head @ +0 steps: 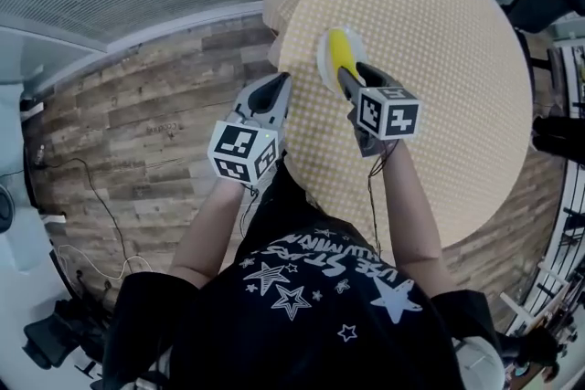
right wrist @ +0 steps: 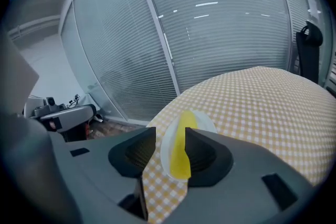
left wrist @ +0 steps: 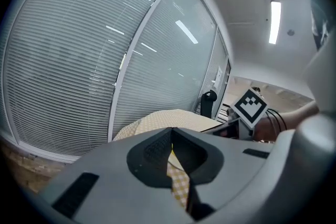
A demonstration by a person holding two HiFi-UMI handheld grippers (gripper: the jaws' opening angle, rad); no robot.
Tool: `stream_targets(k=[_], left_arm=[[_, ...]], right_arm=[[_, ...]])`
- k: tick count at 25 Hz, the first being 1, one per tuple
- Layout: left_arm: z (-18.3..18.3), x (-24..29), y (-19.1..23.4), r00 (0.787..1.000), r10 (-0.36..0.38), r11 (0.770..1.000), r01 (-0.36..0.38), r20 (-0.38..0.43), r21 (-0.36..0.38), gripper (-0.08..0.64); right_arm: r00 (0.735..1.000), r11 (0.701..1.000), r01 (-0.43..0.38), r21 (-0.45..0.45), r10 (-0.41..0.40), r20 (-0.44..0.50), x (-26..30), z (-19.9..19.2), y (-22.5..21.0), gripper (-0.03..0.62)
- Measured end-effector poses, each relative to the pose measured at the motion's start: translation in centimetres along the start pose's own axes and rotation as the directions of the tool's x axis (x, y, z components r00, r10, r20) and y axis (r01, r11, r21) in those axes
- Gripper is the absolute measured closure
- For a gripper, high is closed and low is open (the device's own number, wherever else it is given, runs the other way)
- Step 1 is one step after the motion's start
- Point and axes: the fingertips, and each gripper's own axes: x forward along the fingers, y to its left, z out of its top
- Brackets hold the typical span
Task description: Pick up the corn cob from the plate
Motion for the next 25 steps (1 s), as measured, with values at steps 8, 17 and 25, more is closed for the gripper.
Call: stream_targets(k=[8,17,25], left_arm=[[-0.4,2.0,0.0,0.996,-0.072,0.997,0.072,-0.046,-0.008,0.551],[-1.5,3.4,1.2,0.993,-0.082,0.996,0.079,-0.08,-0.028,0.551],[-1.4,4.2,2.0,0.994,-0.075,0.997,0.072,-0.078,-0.04,0.551]], right_arm=[[0.991,0.997,0.058,-0.051,-0.064,-0.12,3.0,-0.2,-0.7,0.377],[0.969,0.995,0.089,-0.045,-0.097,-0.229,6.3,-1.8,-2.6,0.316],[0.923,0.986,0.144,-0.081,-0.163,-0.35,7.4,-2.8,-3.7,0.316]])
